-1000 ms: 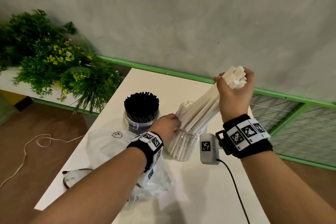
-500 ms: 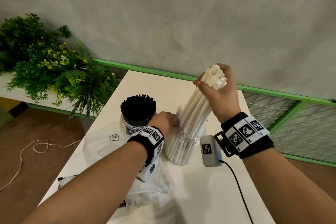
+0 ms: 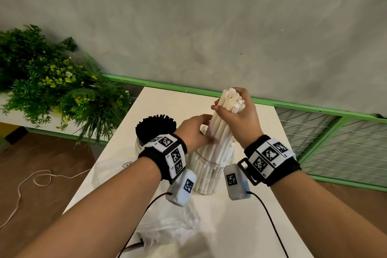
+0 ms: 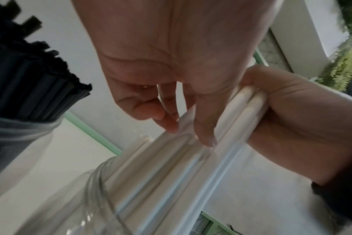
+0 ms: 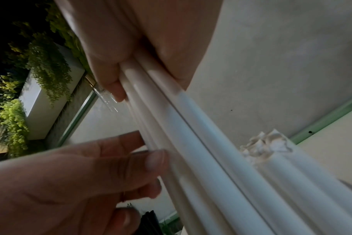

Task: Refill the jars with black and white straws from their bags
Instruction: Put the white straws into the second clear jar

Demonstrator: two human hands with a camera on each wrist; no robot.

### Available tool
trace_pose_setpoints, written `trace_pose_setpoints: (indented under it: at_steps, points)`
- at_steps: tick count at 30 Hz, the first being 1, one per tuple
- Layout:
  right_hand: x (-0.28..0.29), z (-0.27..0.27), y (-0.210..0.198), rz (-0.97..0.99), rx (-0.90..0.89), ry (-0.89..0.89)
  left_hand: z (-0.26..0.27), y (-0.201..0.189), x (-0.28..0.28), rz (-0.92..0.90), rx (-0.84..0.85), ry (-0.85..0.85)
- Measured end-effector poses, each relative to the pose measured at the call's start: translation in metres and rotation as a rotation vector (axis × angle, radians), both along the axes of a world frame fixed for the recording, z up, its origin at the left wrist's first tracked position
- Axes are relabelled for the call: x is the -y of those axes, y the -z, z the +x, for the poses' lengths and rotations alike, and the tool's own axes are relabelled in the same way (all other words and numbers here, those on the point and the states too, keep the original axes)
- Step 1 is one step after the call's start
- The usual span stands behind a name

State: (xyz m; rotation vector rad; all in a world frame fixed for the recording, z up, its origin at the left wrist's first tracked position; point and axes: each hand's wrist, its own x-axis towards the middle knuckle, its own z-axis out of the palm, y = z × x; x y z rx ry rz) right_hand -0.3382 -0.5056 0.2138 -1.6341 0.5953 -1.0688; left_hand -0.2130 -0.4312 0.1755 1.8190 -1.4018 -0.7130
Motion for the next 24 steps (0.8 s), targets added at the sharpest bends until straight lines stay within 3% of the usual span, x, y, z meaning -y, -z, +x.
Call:
trace_pose_setpoints:
  at_steps: [3,8,13,19,24]
  points:
    - [0.003,-0.001,0.004,0.011,-0.047,-0.019,-0.001,-0.005,0.004,0.007,-0.001,0.039]
    - [0.011,-0.007,0.016,-0.019,-0.175,0.041,0.007,0.008,0.003,0.051,-0.027,-0.074]
    - [0.019,-0.021,0.031,0.005,-0.342,0.007,0.008,0.008,-0.001,0.047,0.058,-0.051]
    - [0.021,-0.028,0.035,-0.055,-0.229,0.136,0.002,0.002,0.004,0.049,0.100,-0.029]
    - [0.024,-0.030,0.037,-0.065,-0.373,0.019,0.005,0.014,0.003,0.065,0.174,-0.092]
